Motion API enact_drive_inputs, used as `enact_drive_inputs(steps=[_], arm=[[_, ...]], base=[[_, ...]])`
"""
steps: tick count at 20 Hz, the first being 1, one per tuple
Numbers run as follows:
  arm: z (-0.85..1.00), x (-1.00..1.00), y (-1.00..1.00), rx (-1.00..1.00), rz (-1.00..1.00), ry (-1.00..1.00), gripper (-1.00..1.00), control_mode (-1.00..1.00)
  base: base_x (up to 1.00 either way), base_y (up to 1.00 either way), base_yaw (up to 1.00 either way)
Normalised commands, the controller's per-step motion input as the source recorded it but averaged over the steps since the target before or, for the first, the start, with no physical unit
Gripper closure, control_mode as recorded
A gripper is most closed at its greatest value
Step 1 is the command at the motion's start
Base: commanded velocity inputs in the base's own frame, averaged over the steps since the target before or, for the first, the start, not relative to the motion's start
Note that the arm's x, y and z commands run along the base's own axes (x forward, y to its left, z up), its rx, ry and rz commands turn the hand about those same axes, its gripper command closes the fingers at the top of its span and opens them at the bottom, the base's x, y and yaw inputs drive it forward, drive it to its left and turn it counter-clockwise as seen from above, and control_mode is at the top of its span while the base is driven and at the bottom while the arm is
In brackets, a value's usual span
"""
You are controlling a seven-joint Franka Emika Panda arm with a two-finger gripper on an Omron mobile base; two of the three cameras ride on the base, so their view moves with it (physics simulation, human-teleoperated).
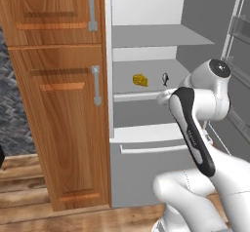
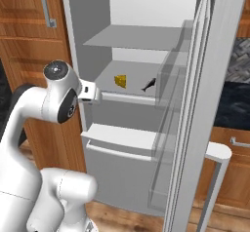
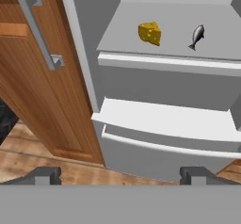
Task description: Take the cheese, fish, and sweet potato from the fridge and place them on the plate on the dining counter to create an appetizer plate.
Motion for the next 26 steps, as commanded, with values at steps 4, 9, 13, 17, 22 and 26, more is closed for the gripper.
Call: enact_drive_inputs(steps=[4, 9, 13, 17, 22, 26], arm=[[-0.18, 0.26, -0.14, 0.0, 0.0, -0.15, -1.0, -1.0], [-0.1, 0.32, -0.18, 0.0, 0.0, -0.18, -1.0, -1.0], [-0.01, 0.41, -0.11, 0.0, 0.0, -0.1, -1.0, -1.0], [0.0, 0.48, -0.01, 0.0, 0.0, 0.0, -1.0, -1.0], [0.0, 0.54, 0.0, 0.0, 0.0, 0.03, -1.0, -1.0], [0.02, 0.49, 0.0, 0.0, 0.0, 0.05, -1.0, -1.0]], base=[[0.0, 0.0, 0.0], [0.0, 0.0, 0.0], [0.0, 0.0, 0.0], [0.0, 0.0, 0.0], [0.0, 0.0, 0.0], [0.0, 0.0, 0.0]])
